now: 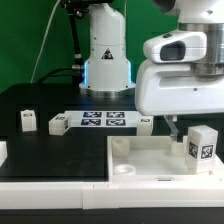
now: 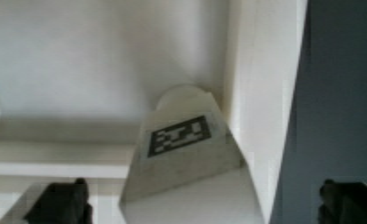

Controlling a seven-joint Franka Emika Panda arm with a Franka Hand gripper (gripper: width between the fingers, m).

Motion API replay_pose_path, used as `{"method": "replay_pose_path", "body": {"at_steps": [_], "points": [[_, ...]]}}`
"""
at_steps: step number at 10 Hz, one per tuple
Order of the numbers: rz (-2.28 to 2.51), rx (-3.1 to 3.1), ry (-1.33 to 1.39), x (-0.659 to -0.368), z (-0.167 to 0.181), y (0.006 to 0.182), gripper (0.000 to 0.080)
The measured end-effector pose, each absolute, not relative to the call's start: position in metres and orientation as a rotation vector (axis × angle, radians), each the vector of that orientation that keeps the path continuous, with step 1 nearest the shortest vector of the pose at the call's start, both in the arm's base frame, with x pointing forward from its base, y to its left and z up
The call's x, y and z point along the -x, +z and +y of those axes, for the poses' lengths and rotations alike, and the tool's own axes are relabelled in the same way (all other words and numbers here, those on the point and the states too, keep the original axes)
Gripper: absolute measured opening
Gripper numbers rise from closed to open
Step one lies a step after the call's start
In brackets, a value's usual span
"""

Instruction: Assemble one leg

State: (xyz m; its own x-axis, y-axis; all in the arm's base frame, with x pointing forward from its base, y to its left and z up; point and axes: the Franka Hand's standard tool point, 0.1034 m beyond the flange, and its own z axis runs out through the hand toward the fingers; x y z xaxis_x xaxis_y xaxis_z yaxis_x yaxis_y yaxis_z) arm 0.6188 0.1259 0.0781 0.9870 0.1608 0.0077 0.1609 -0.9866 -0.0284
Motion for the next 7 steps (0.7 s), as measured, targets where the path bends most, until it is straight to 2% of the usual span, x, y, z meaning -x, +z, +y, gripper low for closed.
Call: {"method": "replay_pose_path", "body": {"at_steps": [3,4,5,6,7], "points": [[-0.443,3.084,-0.011,-0.6191,0.1241,0.0781,0.0649],[-0.442,3.084,-0.011,-0.6191,0.1240,0.0781,0.0547],[-0.430,3.085,-0.011,-0.6191,0.1241,0.0781,0.0411],[-0.388,3.091,-0.011,-0.6193,0.1237,0.0782,0.0411],[-0.378,3.092,-0.010,-0.6192,0.1234,0.0780,0.0291]]}}
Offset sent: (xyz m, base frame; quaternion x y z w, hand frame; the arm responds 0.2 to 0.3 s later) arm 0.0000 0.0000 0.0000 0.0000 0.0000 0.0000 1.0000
